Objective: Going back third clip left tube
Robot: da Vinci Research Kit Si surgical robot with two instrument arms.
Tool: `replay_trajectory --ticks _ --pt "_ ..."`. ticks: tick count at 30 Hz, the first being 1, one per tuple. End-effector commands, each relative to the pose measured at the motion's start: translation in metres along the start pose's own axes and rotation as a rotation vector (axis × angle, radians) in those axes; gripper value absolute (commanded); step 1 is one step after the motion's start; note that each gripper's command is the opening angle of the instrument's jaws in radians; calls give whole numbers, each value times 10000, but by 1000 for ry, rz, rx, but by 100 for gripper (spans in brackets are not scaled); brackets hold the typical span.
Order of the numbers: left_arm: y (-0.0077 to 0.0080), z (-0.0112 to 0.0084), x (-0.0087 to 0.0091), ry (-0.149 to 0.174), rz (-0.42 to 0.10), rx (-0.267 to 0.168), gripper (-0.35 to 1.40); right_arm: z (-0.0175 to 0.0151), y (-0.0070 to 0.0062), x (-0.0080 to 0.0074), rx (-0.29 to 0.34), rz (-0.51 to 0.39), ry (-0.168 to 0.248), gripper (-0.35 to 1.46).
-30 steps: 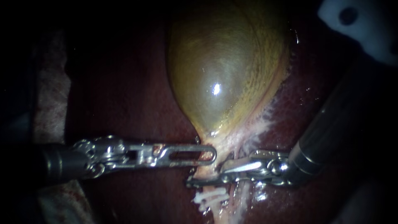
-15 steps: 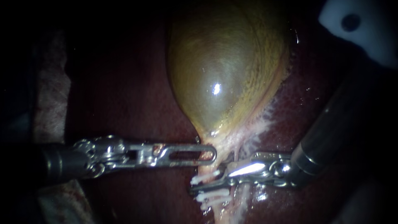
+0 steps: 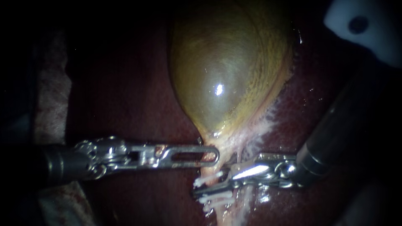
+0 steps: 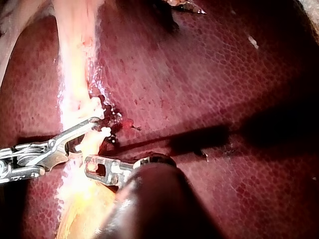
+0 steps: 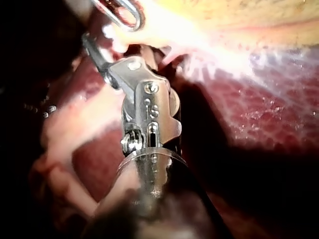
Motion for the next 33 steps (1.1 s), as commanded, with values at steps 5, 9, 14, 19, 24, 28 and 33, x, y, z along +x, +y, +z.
replay_trajectory --ticks 5,9,14,19,24,28,33 --pt "0 0 0 1 0 0 -35 -11 0 -4 7 -14 -4 51" --pt "0 0 0 1 0 0 -35 -19 -3 -7 12 -23 -7 50" --pt "0 0 0 1 0 0 -35 -28 -10 -10 20 -39 -10 48" --pt "-1 0 1 0 0 0 -35 -41 -18 -13 32 -60 -10 46" --pt "-2 0 2 0 0 0 -35 -62 -24 -12 39 -99 10 46" --pt "-2 0 2 0 0 0 -35 -79 -30 -9 41 -140 34 46" --pt "-2 1 2 0 0 0 -35 -99 -37 -4 29 -197 58 45"
